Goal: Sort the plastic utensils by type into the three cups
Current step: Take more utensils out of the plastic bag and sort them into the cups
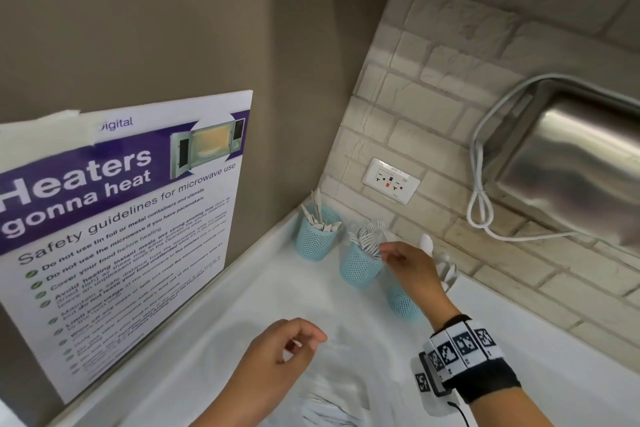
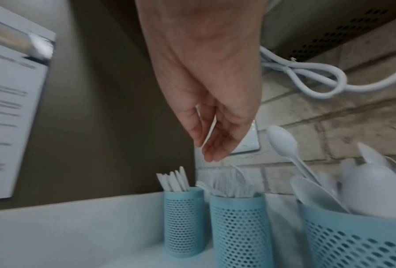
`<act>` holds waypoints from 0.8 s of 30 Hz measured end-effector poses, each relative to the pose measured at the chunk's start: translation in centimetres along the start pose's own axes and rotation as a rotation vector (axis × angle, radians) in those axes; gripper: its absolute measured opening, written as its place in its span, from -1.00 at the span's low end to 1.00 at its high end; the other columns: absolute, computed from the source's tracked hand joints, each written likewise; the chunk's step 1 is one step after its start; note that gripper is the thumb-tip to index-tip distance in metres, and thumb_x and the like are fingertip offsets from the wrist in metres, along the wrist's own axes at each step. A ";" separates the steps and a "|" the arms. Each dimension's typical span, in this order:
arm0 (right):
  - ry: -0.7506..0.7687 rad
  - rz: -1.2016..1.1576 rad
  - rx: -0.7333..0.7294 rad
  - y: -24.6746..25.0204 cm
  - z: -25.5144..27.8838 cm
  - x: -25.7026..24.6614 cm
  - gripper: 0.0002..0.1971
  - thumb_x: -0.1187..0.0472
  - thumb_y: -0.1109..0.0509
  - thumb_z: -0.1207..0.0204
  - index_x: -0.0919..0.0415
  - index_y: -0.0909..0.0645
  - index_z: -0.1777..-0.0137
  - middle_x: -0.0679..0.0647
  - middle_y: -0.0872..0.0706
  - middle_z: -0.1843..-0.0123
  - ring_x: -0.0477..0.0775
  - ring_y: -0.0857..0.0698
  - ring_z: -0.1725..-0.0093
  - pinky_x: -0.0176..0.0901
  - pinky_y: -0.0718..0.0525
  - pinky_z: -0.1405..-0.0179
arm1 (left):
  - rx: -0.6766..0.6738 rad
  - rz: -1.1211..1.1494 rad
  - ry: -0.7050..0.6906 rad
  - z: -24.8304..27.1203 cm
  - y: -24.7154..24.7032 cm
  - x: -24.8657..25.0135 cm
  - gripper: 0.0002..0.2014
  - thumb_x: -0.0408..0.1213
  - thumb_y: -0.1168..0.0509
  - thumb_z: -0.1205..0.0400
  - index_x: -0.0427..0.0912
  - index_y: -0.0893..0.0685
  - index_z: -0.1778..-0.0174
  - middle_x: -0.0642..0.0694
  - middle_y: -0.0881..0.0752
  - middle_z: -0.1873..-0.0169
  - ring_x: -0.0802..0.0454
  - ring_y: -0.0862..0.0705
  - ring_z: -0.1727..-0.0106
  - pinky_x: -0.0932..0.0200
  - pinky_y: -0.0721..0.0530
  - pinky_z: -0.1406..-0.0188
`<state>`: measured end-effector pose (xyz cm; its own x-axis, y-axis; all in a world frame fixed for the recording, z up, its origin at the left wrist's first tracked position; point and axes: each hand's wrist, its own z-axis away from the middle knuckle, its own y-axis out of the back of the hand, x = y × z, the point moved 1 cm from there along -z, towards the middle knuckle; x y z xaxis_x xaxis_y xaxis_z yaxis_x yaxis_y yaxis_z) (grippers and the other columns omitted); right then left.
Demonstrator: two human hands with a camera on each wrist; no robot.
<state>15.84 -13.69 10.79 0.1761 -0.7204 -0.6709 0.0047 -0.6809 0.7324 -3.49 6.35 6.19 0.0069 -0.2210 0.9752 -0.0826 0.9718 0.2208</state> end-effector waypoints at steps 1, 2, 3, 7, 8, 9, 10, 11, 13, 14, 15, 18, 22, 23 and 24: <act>0.045 -0.008 -0.002 -0.2 0.9 -0.4 -0.76 0.37 -0.31 -0.57 0.07 -0.75 0.00 -0.07 -0.78 0.03 -0.05 -0.71 0.00 -0.26 -0.59 -0.10 | -0.008 -0.106 -0.046 0.1 0.0 -0.1 -0.76 -0.17 -0.37 -0.58 0.40 -0.67 0.11 0.18 -0.66 0.07 0.31 -0.55 0.01 0.53 -0.44 0.03; 0.101 -0.011 -0.014 -0.4 2.0 -1.0 -0.74 0.41 -0.32 -0.55 0.04 -0.74 0.04 -0.09 -0.77 0.06 -0.07 -0.72 0.04 -0.32 -0.60 -0.05 | -0.029 -0.210 -0.073 0.2 0.0 -0.3 -0.77 -0.09 -0.38 -0.56 0.46 -0.64 0.10 0.27 -0.57 -0.02 0.32 -0.47 -0.13 0.49 -0.39 -0.12; 0.152 -0.019 -0.039 -0.7 3.2 -1.7 -0.68 0.46 -0.31 -0.53 -0.01 -0.72 0.11 -0.11 -0.77 0.11 -0.09 -0.73 0.11 -0.35 -0.61 0.01 | -0.069 -0.308 -0.066 0.3 0.1 -0.4 -0.81 -0.02 -0.37 -0.55 0.49 -0.62 0.11 0.35 -0.45 -0.11 0.33 -0.37 -0.23 0.37 -0.36 -0.26; 0.230 -0.079 -0.282 -1.8 8.7 -4.4 -0.62 0.49 -0.25 -0.52 -0.06 -0.65 0.21 -0.11 -0.74 0.24 -0.15 -0.76 0.25 -0.30 -0.68 0.15 | -0.282 -0.549 0.108 0.5 0.2 -0.7 -0.84 0.11 -0.30 -0.55 0.48 -0.53 0.00 0.25 -0.15 -0.38 0.15 -0.25 -0.43 0.12 -0.31 -0.45; 0.237 -0.066 -0.357 -2.2 10.0 -4.8 -0.65 0.43 -0.26 -0.53 -0.08 -0.66 0.20 -0.13 -0.73 0.25 -0.13 -0.76 0.23 -0.26 -0.69 0.12 | -0.313 -0.564 0.132 0.5 0.0 -1.2 -0.73 0.10 -0.28 -0.57 0.47 -0.48 -0.17 0.17 -0.11 -0.45 0.13 -0.29 -0.46 0.15 -0.33 -0.47; 0.247 -0.040 -0.418 -2.8 11.0 -5.1 -0.69 0.37 -0.27 -0.54 -0.10 -0.67 0.18 -0.16 -0.73 0.26 -0.13 -0.76 0.22 -0.24 -0.68 0.09 | -0.325 -0.582 0.143 0.4 -0.1 -1.7 -0.59 0.07 -0.26 -0.60 0.39 -0.40 -0.37 0.10 -0.06 -0.53 0.13 -0.33 -0.48 0.21 -0.34 -0.48; 0.258 -0.010 -0.461 -3.4 11.9 -5.2 -0.73 0.32 -0.28 -0.54 -0.08 -0.70 0.15 -0.18 -0.72 0.26 -0.13 -0.74 0.20 -0.25 -0.67 0.06 | -0.320 -0.594 0.148 0.4 -0.2 -2.0 -0.49 0.01 -0.24 -0.64 0.24 -0.31 -0.52 0.05 -0.02 -0.58 0.14 -0.36 -0.49 0.28 -0.34 -0.48; 0.272 0.034 -0.484 -4.0 12.5 -5.1 -0.77 0.29 -0.29 -0.54 -0.03 -0.73 0.10 -0.18 -0.72 0.23 -0.13 -0.71 0.18 -0.26 -0.65 0.03 | -0.302 -0.590 0.145 0.3 -0.3 -2.2 -0.44 -0.08 -0.21 -0.67 0.14 -0.23 -0.60 0.03 -0.01 -0.61 0.16 -0.38 -0.50 0.33 -0.32 -0.46; 0.307 0.153 -0.502 -5.2 13.4 -4.6 -0.79 0.24 -0.29 -0.53 0.03 -0.74 -0.02 -0.07 -0.75 0.07 -0.08 -0.70 0.07 -0.25 -0.61 -0.07 | -0.249 -0.537 0.077 0.0 -0.3 -2.2 -0.44 -0.28 -0.16 -0.68 0.06 -0.23 -0.61 0.04 -0.14 -0.58 0.20 -0.39 -0.48 0.49 -0.28 -0.39; 0.319 0.217 -0.524 -5.8 13.7 -4.3 -0.76 0.23 -0.28 -0.53 0.06 -0.73 -0.10 0.02 -0.75 -0.04 -0.02 -0.69 -0.04 -0.29 -0.56 -0.14 | -0.233 -0.507 0.028 -0.2 -0.4 -2.1 -0.45 -0.38 -0.14 -0.66 0.04 -0.28 -0.59 0.05 -0.24 -0.52 0.24 -0.39 -0.46 0.58 -0.25 -0.32; 0.321 0.273 -0.564 -6.4 14.1 -3.7 -0.71 0.22 -0.28 -0.54 0.09 -0.69 -0.21 0.09 -0.72 -0.16 0.04 -0.67 -0.16 -0.32 -0.50 -0.20 | -0.227 -0.473 -0.009 -0.3 -0.4 -1.9 -0.45 -0.45 -0.13 -0.64 0.02 -0.34 -0.56 0.07 -0.31 -0.46 0.28 -0.39 -0.44 0.64 -0.22 -0.28; 0.224 0.494 -0.730 -9.4 14.8 -1.7 -0.47 0.14 -0.27 -0.60 0.17 -0.33 -0.57 0.21 -0.44 -0.50 0.20 -0.46 -0.46 -0.13 -0.36 -0.43 | -0.213 -0.314 -0.064 -0.3 -0.6 -1.2 -0.45 -0.58 -0.10 -0.60 -0.02 -0.48 -0.46 0.13 -0.45 -0.30 0.64 -0.49 -0.12 0.68 -0.33 -0.15; -0.048 0.702 -0.900 -12.2 15.7 -0.2 -0.36 0.02 -0.10 -0.70 -0.08 0.13 -0.69 0.15 -0.10 -0.67 0.25 -0.16 -0.63 0.23 -0.20 -0.55 | -0.205 -0.197 -0.076 0.1 -0.8 -0.7 -0.40 -0.66 -0.04 -0.55 0.00 -0.57 -0.38 0.16 -0.54 -0.20 0.67 -0.53 0.10 0.68 -0.40 0.06; -0.063 0.723 -0.899 -12.4 15.9 -0.1 -0.35 0.02 -0.10 -0.69 -0.12 0.15 -0.68 0.16 -0.09 -0.65 0.26 -0.15 -0.62 0.28 -0.22 -0.53 | -0.207 -0.212 -0.084 0.1 -0.9 -0.6 -0.39 -0.66 -0.04 -0.54 0.00 -0.58 -0.37 0.18 -0.54 -0.20 0.67 -0.50 -0.03 0.68 -0.39 0.01; -0.063 0.743 -0.877 -12.5 16.0 0.0 -0.35 0.04 -0.13 -0.68 -0.14 0.13 -0.67 0.16 -0.10 -0.63 0.26 -0.16 -0.60 0.30 -0.24 -0.50 | -0.210 -0.229 -0.091 0.2 -0.9 -0.6 -0.38 -0.66 -0.03 -0.53 0.01 -0.58 -0.37 0.19 -0.54 -0.19 0.67 -0.45 -0.15 0.69 -0.37 -0.04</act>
<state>0.04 -7.25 -0.22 0.3731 -0.9274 -0.0265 0.6078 0.2227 0.7622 -3.59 5.64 5.40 -0.0886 -0.4330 0.8970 0.1188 0.8895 0.4411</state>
